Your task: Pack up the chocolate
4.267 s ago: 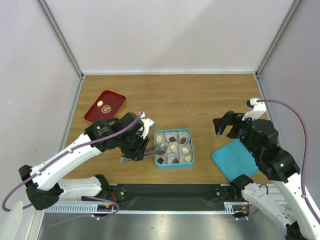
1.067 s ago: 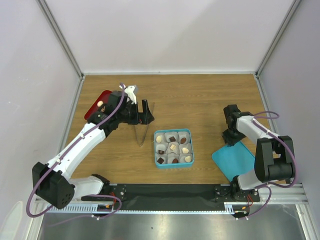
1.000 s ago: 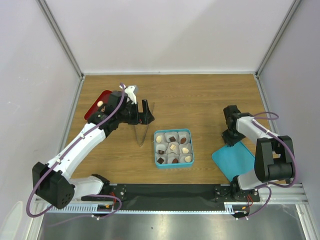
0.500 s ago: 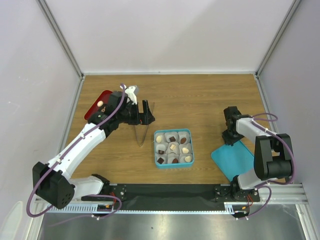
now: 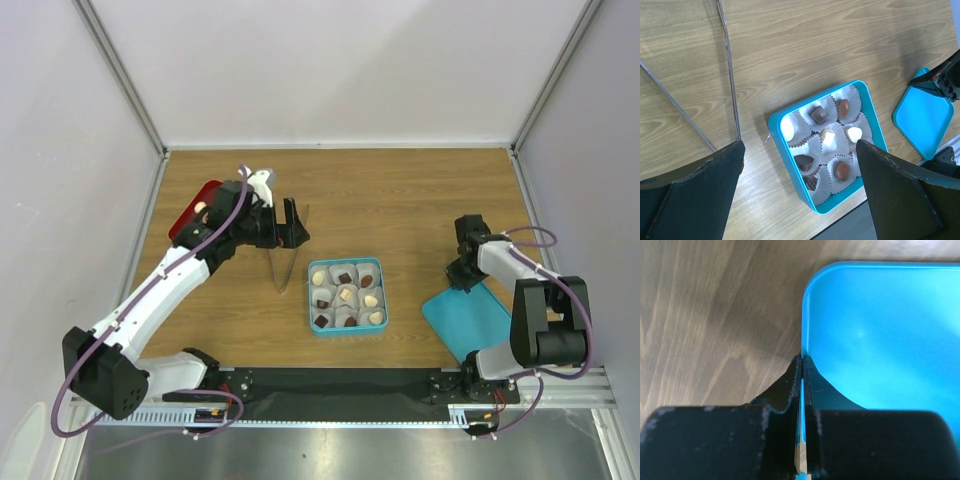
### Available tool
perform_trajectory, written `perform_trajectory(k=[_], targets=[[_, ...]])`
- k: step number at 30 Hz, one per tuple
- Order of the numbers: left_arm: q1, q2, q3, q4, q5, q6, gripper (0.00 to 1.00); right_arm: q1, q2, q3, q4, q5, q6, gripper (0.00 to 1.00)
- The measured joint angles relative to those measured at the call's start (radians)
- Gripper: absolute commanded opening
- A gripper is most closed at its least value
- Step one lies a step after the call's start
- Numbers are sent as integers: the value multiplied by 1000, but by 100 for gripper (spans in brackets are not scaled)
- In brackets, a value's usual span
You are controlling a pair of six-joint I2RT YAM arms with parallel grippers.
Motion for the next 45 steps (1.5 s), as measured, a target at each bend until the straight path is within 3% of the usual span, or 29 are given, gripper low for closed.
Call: perform_trajectory(k=[5,9,13,17,20,25,34,38,45], targets=[[2,-2,74,-50,4,26,100,-7,-88,61,-56,-101,-122,0],[33,-1,177,-52,86,35,99,-5,-245,284,-100,-215,-219,0],[112,9,235,39,280,-2,98,0,-359,452,-51,-346,-245,0],[167,51,235,209,505,-122,98,13,-444,475,31,-501,-234,0],[175,95,195,396,643,-289,98,28,-465,454,158,-635,-209,0],[174,129,-20,835,772,-683,99,96,-476,412,431,-760,-161,0],[154,329,-207,1548,796,-1305,98,191,-402,410,907,-889,10,0],[125,468,-209,1664,748,-1463,99,244,-388,410,1022,-874,23,0],[38,523,-188,1722,683,-1551,99,298,-360,397,1160,-832,19,0]])
